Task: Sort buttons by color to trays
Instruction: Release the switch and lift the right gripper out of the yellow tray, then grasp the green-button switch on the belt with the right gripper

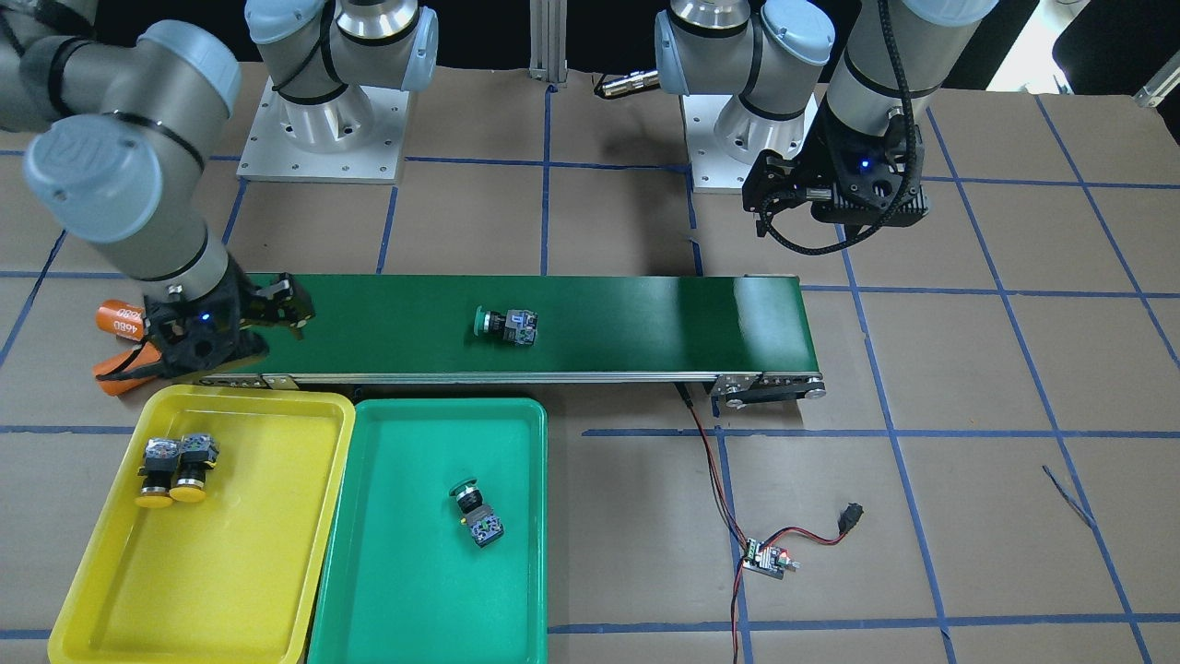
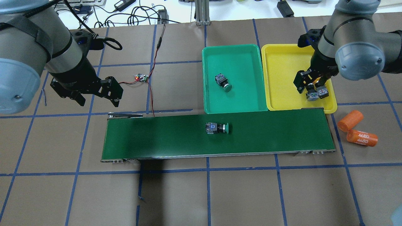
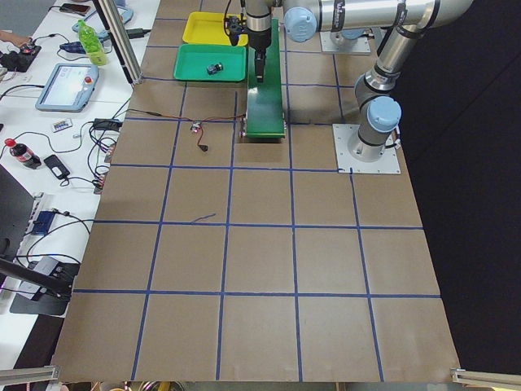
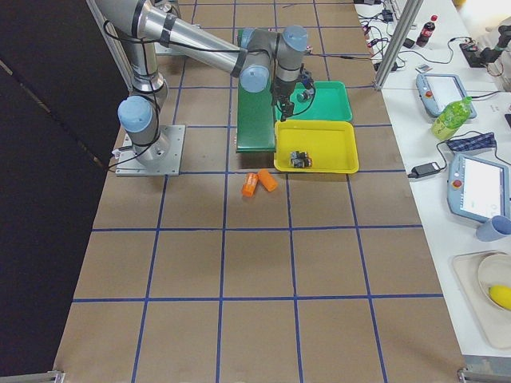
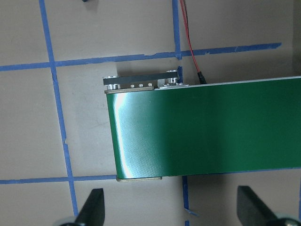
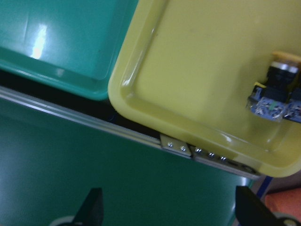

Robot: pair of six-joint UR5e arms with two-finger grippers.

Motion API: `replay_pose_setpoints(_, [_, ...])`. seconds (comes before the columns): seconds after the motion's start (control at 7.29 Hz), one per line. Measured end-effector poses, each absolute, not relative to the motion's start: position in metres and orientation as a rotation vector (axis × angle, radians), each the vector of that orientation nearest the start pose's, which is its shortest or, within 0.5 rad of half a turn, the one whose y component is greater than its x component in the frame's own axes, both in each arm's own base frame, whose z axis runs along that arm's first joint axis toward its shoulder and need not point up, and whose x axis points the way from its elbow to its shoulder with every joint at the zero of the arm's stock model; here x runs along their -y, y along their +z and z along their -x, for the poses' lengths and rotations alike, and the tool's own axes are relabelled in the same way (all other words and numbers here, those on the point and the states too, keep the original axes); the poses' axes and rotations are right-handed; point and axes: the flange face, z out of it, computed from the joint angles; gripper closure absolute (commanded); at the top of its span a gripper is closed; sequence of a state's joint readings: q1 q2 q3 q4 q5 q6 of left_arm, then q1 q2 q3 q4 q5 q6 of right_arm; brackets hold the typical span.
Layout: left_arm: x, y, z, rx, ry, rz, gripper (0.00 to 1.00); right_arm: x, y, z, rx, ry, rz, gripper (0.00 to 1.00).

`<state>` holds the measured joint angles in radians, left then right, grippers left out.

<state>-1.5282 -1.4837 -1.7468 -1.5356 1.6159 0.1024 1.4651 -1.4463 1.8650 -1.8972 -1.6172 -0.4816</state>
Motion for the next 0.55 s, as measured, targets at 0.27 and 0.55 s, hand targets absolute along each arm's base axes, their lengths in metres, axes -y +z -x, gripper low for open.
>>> replay_pose_setpoints(0.27, [0.453, 0.446, 0.110, -3.098, 0.088, -0.096, 0.00, 0.453, 0.293, -0.102, -3.073, 0.205, 0.667, 0.00])
replay_pose_setpoints(0.55, [0.453, 0.447, 0.110, -3.096, 0.085, -0.105, 0.00, 0.426, 0.271, -0.128, -3.051, 0.192, 0.787, 0.01])
